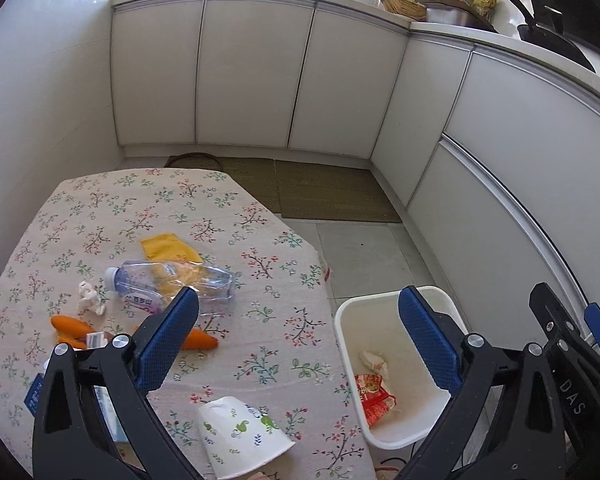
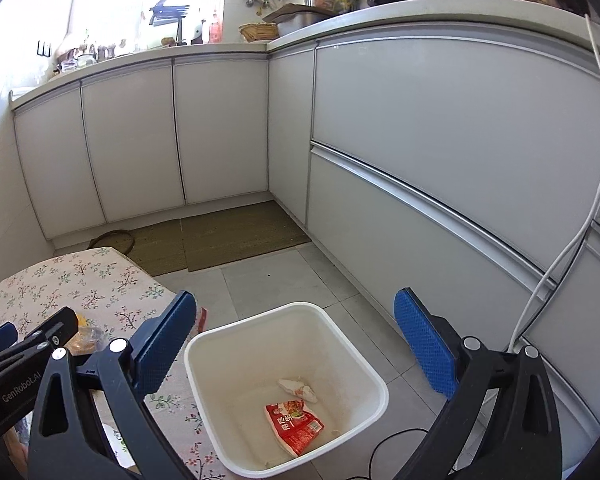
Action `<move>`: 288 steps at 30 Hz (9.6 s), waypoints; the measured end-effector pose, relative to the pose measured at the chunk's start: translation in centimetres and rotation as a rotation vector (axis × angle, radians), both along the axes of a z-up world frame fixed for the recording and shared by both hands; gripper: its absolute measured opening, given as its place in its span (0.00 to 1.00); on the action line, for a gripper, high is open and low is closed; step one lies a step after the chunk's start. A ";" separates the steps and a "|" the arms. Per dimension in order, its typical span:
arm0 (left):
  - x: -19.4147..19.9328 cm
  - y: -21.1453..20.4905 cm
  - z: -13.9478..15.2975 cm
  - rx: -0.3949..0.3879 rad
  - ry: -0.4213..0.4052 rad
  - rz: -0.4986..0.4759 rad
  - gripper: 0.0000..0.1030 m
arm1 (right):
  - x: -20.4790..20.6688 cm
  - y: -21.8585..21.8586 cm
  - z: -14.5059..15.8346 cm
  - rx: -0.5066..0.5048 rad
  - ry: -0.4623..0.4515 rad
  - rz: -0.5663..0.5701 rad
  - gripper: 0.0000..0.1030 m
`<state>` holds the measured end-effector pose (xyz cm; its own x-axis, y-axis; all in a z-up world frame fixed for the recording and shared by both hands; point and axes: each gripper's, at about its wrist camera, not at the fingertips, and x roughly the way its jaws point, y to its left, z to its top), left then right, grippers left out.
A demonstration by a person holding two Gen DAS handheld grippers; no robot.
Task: Collect trash
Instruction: 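Move the right gripper to the blue milk carton and grasp it, then grasp the crumpled white tissue with the left gripper while the right gripper holds the carton, then carry the carton and tissue over the white bin and open the right gripper, then open the left gripper over the white bin to drop the tissue, then move both grippers back over the table toward the remaining trash, then close the right gripper on the crumpled white tissue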
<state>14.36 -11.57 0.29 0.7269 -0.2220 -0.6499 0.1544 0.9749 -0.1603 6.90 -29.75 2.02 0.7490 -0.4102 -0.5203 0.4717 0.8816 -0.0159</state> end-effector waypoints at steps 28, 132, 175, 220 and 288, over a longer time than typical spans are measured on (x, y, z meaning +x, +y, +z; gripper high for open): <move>-2.0 16.7 0.3 0.053 0.020 0.334 0.93 | 4.9 15.4 -0.9 0.044 0.054 0.305 0.94; 2.4 21.7 2.6 -0.052 0.014 0.349 0.26 | 7.4 19.4 -2.4 0.406 0.229 0.670 0.35; -2.6 -1.4 1.7 -0.130 -0.164 -0.125 0.27 | 1.6 -3.3 -3.5 0.171 0.088 -0.030 0.78; 0.6 -2.7 -3.6 -0.057 0.110 -0.041 0.92 | 0.0 -2.6 -2.2 -0.027 0.062 -0.060 0.94; -3.0 31.3 -1.5 -0.176 0.211 0.561 0.93 | 10.5 30.7 -13.0 0.527 0.570 0.731 0.59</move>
